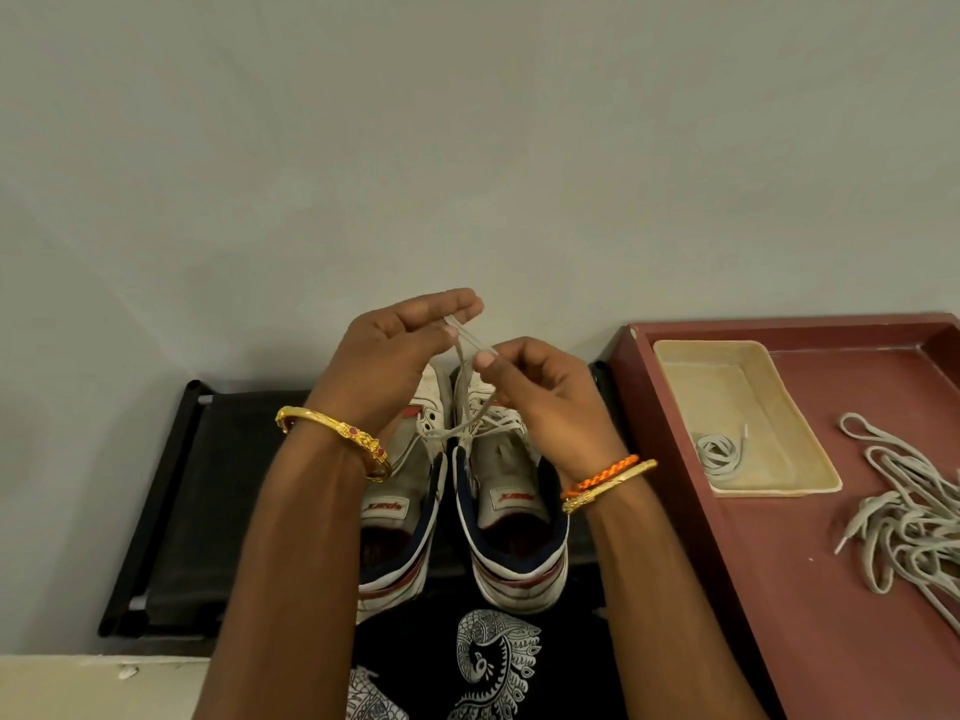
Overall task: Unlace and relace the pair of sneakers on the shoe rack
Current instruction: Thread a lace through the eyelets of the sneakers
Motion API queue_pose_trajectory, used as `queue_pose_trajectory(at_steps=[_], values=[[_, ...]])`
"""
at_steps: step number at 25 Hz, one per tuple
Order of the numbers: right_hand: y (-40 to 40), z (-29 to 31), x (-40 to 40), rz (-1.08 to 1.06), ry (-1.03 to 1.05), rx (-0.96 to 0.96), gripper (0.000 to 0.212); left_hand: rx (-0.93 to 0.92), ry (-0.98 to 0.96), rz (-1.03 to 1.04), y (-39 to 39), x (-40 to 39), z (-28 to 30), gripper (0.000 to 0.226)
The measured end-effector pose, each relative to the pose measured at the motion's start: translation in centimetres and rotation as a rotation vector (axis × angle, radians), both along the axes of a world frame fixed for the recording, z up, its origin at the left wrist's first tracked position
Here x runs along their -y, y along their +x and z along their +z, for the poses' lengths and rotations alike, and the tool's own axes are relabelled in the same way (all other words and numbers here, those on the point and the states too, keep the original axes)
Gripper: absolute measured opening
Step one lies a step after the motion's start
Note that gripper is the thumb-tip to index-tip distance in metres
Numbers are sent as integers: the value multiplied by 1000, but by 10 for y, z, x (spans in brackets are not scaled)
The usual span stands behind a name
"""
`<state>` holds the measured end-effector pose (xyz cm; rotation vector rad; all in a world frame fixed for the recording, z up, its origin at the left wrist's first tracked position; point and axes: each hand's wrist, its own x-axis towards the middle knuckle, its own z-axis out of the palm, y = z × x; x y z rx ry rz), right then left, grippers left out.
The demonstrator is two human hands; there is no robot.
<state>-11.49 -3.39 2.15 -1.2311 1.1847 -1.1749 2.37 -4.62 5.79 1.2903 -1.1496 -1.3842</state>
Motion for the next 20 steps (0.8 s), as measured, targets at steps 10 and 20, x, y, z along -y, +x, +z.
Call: queue_pose_trajectory(at_steps=[10, 20], values=[[-69, -26, 9, -244, 188, -4, 7, -15, 30, 623, 14, 5, -49, 23], [-84, -46, 14, -316, 259, 70, 16, 454, 134, 894, 29, 2, -68, 53]])
